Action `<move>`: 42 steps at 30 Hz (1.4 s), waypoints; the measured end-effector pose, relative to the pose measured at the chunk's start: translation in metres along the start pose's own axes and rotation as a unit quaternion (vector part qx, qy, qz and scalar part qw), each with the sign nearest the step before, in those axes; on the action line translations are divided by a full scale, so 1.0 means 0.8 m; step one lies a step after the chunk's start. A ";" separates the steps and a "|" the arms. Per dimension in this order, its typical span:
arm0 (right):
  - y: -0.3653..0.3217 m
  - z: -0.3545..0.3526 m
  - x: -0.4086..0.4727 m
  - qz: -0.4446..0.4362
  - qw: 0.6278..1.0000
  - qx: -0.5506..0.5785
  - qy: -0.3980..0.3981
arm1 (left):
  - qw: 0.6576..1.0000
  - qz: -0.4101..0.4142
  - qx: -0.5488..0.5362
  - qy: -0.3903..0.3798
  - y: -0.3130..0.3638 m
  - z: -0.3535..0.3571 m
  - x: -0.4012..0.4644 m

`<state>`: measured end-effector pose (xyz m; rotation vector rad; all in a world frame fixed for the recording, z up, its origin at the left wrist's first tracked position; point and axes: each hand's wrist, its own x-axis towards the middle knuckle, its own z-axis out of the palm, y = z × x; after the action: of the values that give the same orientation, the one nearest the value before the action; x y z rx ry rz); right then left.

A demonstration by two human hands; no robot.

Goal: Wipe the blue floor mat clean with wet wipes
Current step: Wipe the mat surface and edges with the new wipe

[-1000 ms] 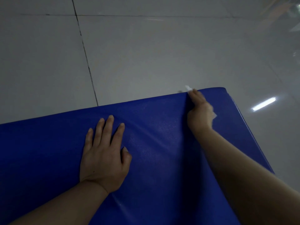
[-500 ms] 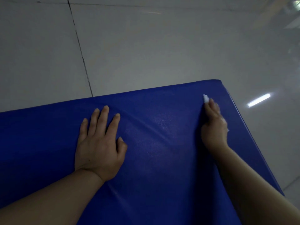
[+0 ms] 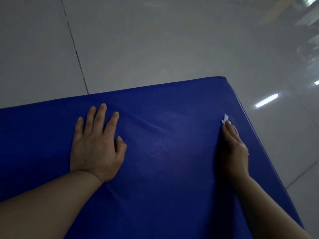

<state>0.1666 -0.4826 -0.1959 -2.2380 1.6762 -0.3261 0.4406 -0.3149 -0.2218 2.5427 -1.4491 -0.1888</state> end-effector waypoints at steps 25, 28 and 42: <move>-0.005 0.017 -0.073 0.061 0.995 0.076 0.034 | 0.995 0.027 -0.091 0.029 0.007 -0.014 -0.015; -0.004 0.016 -0.073 0.061 0.994 0.083 0.025 | 0.993 0.025 -0.110 0.026 0.048 -0.025 -0.066; -0.031 0.041 -0.211 -0.248 0.957 0.122 -0.090 | 0.999 0.039 0.013 0.003 0.096 0.029 -0.187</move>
<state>0.1527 -0.3102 -0.2148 -2.3832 0.9113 -0.4058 0.2955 -0.2270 -0.2247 2.4998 -1.5539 -0.1509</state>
